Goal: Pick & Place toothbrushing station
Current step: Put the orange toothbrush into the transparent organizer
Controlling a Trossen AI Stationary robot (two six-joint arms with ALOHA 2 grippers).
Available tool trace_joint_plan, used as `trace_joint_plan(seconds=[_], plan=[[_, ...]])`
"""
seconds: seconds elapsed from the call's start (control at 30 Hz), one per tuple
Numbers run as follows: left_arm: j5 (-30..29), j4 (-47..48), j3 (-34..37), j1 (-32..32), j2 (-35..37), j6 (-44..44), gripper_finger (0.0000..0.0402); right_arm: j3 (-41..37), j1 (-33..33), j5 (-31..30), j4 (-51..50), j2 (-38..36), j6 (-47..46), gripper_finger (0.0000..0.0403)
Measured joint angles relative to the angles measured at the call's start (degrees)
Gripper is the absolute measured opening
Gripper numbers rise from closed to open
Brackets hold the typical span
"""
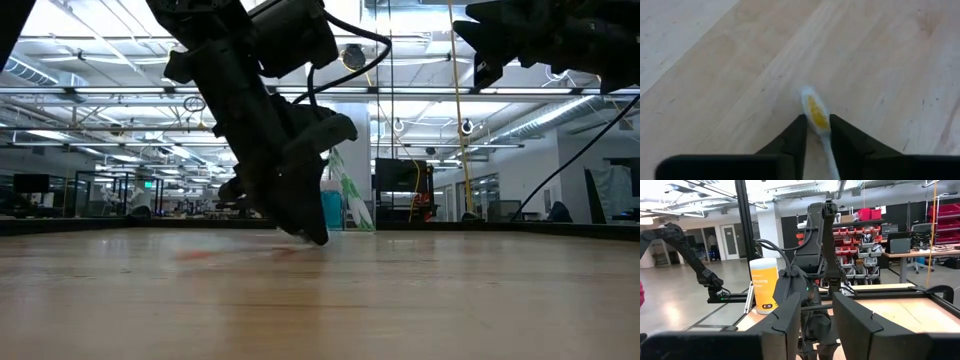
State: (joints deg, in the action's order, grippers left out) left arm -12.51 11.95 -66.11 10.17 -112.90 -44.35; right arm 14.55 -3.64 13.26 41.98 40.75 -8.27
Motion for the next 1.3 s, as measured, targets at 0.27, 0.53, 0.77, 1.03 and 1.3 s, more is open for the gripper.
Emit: trace_joint_plan(seconds=[0.27,0.53,0.77,1.03,1.3], plan=[[0.1,-2.4,0.1,-1.0,5.0,9.9,0.0018,0.0,0.0,0.0,-0.2,0.0,0.0,0.0105],[-10.5,-5.6,0.1,-3.1,17.2,27.6,0.0012,0.0,0.0,0.0,-0.2,0.0,0.0,0.0105],[-20.4,-15.6,0.2,-7.4,28.3,46.8,0.0007,0.0,0.0,-0.2,-0.2,0.2,0.0,0.0105],[-5.9,-45.6,8.9,-21.8,29.6,56.9,0.0005,0.0,0.0,-2.8,-0.7,0.2,0.0,0.0105],[7.6,-58.8,16.6,-37.1,29.0,45.1,0.0003,0.0,0.0,-2.7,-1.6,0.2,0.1,0.0105]])
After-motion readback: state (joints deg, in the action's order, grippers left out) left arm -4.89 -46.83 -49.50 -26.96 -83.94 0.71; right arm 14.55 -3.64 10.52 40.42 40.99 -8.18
